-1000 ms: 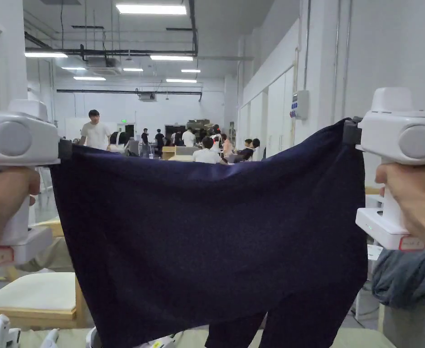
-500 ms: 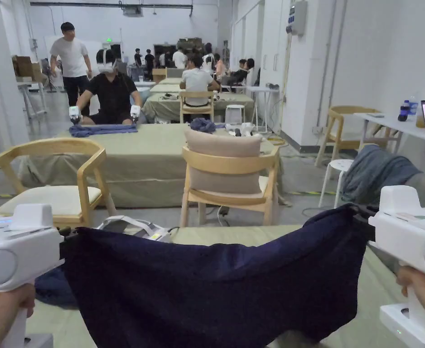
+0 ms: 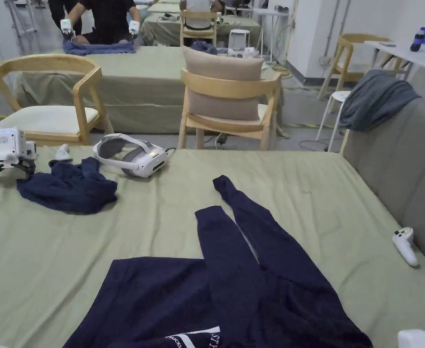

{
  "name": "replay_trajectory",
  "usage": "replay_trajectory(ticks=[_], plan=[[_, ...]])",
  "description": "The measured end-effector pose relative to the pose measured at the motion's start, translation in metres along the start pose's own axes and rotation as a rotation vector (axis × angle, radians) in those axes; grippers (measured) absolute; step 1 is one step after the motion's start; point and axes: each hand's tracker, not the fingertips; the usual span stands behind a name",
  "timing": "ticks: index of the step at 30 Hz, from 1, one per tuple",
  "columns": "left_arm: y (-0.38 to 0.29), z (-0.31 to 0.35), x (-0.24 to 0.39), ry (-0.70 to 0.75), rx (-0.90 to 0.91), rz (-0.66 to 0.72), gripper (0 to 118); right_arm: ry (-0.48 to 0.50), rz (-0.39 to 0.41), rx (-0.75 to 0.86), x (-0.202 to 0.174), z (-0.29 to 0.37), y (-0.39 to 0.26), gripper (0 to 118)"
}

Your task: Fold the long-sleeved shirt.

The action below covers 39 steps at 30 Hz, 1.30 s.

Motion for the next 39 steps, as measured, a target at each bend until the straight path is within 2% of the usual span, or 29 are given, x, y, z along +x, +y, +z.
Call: replay_trajectory(ticks=[4,15,16,17,18,19,20,21,23,24,28,29,30,31,32,33,34,37,39], plan=[[-0.030,0.003,0.001,0.016,-0.064,-0.001,14,-0.052,0.058,-0.162,-0.007,-0.016,-0.041,5],[-0.051,-0.005,-0.008,0.077,-0.106,0.035,15,-0.038,0.011,-0.228,0.003,-0.026,-0.071,5],[-0.052,-0.004,-0.002,0.076,-0.105,0.032,16,-0.037,0.014,-0.229,0.002,-0.026,-0.070,5],[-0.051,-0.005,-0.001,0.070,-0.109,0.028,33,-0.039,0.021,-0.228,0.001,-0.027,-0.070,7],[-0.051,-0.005,0.001,0.071,-0.100,0.028,63,-0.041,0.032,-0.224,0.002,-0.026,-0.071,19],[-0.051,-0.005,0.001,0.075,-0.088,0.028,95,-0.041,0.032,-0.225,0.001,-0.025,-0.072,45],[-0.051,-0.004,0.001,0.083,-0.083,0.029,110,-0.056,0.021,-0.216,0.000,-0.023,-0.071,92],[-0.047,-0.002,0.003,0.099,-0.077,0.035,110,-0.092,0.012,-0.176,-0.002,-0.017,-0.069,92],[-0.036,0.011,0.007,0.102,0.044,0.051,105,-0.117,0.008,-0.106,-0.005,-0.004,-0.060,117],[-0.033,0.014,0.002,0.111,0.064,0.065,104,-0.116,0.016,-0.008,-0.005,0.010,-0.054,117],[0.006,0.014,0.020,0.152,0.168,0.081,108,-0.182,-0.009,0.165,-0.018,0.027,-0.015,116],[0.012,0.012,0.024,0.145,0.171,0.083,98,-0.174,-0.010,0.213,-0.023,0.027,-0.011,111],[0.018,0.010,0.029,0.138,0.232,0.104,78,-0.142,-0.015,0.264,-0.029,0.025,-0.009,99],[0.024,0.005,0.036,0.122,0.265,0.096,37,-0.123,-0.022,0.309,-0.034,0.023,-0.006,75],[0.032,-0.002,0.043,0.123,0.266,0.099,6,-0.127,-0.029,0.323,-0.039,0.018,-0.002,18],[0.038,-0.011,0.049,0.163,0.293,0.113,4,-0.142,-0.029,0.327,-0.045,0.010,0.003,0],[0.042,-0.020,0.051,0.126,0.270,0.103,4,-0.173,-0.010,0.350,-0.052,0.003,0.006,0],[0.060,-0.044,0.056,0.085,0.270,0.122,4,-0.047,-0.035,0.285,-0.071,-0.033,0.034,0],[0.070,-0.058,0.060,0.095,0.276,0.096,4,-0.054,-0.005,0.294,-0.086,-0.065,0.061,1]])
